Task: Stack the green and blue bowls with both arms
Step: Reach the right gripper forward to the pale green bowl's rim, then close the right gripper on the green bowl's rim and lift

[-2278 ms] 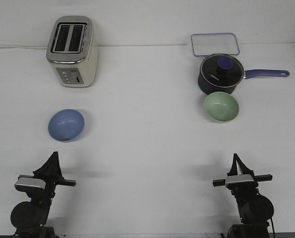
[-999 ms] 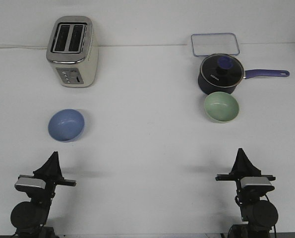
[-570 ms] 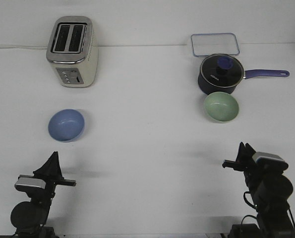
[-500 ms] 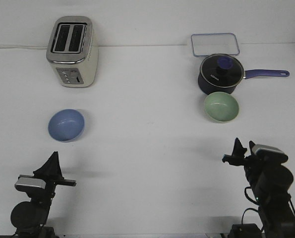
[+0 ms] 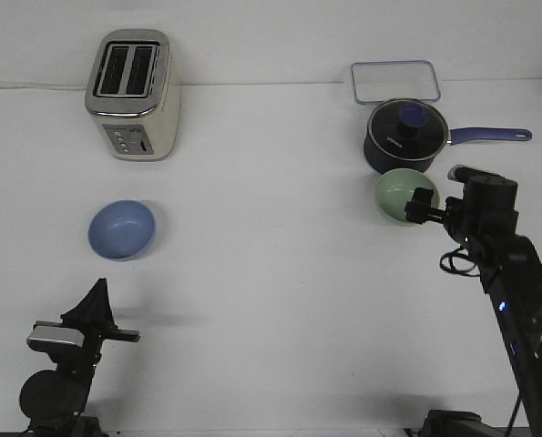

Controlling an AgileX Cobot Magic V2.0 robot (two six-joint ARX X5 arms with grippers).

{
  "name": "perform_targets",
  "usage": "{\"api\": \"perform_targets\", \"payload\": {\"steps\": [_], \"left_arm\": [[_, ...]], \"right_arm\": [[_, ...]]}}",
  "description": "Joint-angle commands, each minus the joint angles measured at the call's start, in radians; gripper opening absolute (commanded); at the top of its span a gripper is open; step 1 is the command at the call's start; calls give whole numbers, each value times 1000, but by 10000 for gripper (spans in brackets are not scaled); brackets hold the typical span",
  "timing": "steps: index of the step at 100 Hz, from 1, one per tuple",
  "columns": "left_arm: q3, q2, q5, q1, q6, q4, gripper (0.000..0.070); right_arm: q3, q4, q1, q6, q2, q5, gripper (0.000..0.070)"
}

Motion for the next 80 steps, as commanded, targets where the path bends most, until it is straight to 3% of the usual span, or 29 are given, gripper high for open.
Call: {"api": "perform_targets", "payload": {"steps": [1, 26, 50, 56, 68, 80], "left_arm": [[-19, 0, -2, -2, -5, 12, 15], [-19, 0, -2, -2, -5, 12, 15], [-19, 0, -2, -2, -5, 11, 15], [-19, 0, -2, -2, -5, 12, 15], [-19, 0, -2, -2, -5, 12, 15], [-19, 0, -2, -2, -5, 12, 15]], "right_arm": [[62, -10, -19, -42, 102, -5, 560], [232, -35, -72, -68, 392, -30, 560], [264, -13, -85, -79, 539, -66, 548], [264, -13, -85, -80, 559, -96, 463], [264, -13, -85, -97, 573, -109, 17], [271, -10, -85, -97, 570, -109, 0]]}}
